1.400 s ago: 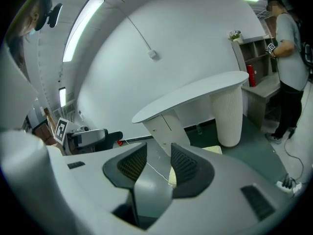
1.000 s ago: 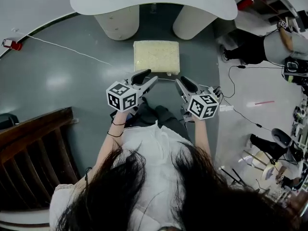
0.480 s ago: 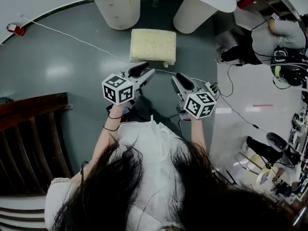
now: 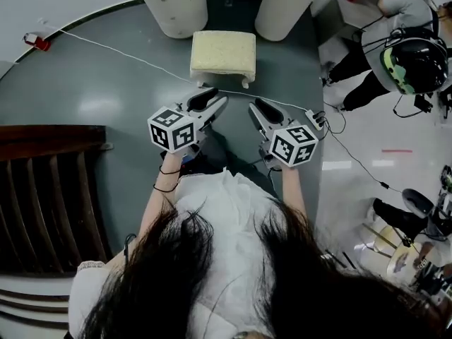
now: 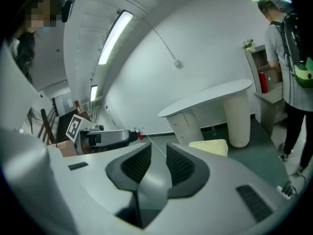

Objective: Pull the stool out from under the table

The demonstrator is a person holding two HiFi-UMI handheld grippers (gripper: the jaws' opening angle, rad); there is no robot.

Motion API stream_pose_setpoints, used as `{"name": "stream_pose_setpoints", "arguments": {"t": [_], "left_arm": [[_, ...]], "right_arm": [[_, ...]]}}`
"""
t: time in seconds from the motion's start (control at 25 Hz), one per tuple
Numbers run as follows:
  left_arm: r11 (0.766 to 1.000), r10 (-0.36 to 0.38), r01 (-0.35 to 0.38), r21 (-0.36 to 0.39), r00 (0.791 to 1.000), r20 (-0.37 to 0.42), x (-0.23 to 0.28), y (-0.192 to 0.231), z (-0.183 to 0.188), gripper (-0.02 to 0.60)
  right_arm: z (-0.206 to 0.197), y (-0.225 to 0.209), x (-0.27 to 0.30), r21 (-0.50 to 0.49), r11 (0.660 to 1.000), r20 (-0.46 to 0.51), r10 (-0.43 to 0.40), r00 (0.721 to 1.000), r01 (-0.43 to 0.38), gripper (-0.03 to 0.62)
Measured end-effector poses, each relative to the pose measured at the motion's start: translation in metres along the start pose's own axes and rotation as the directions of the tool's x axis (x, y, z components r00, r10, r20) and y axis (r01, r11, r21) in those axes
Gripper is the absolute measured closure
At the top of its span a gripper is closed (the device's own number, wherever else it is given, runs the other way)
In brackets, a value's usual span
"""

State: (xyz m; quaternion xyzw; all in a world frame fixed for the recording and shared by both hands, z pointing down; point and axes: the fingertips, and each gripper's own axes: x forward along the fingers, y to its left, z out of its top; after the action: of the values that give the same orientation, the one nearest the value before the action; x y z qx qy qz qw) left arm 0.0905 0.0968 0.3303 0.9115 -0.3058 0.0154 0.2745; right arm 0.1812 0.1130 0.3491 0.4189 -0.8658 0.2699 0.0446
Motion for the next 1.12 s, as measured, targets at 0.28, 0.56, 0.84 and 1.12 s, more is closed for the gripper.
{"name": "stream_pose_setpoints", "arguments": {"t": [0.28, 0.56, 0.84, 1.12], "left_arm": [[1.0, 0.018, -0.018, 0.015, 1.0, -0.006, -0.02, -0.045, -0.041, 0.411], [0.998, 0.049, -0.049, 0.025, 0.999, -0.007, -0.048, -0.061, -0.063, 0.419], [0.997, 0.074, -0.074, 0.032, 0.997, 0.012, -0.064, -0.062, -0.065, 0.42], [0.995, 0.089, -0.089, 0.045, 0.996, 0.015, -0.073, -0.063, -0.07, 0.42]], "right_arm": [[-0.021, 0.03, -0.031, -0.038, 0.996, 0.003, 0.085, 0.996, -0.085, 0.497], [-0.044, 0.058, -0.043, -0.087, 0.987, -0.017, 0.132, 0.991, -0.133, 0.514], [-0.044, 0.074, -0.043, -0.132, 0.976, -0.013, 0.174, 0.985, -0.174, 0.523], [-0.048, 0.082, -0.043, -0.149, 0.972, -0.027, 0.181, 0.983, -0.183, 0.523]]}}
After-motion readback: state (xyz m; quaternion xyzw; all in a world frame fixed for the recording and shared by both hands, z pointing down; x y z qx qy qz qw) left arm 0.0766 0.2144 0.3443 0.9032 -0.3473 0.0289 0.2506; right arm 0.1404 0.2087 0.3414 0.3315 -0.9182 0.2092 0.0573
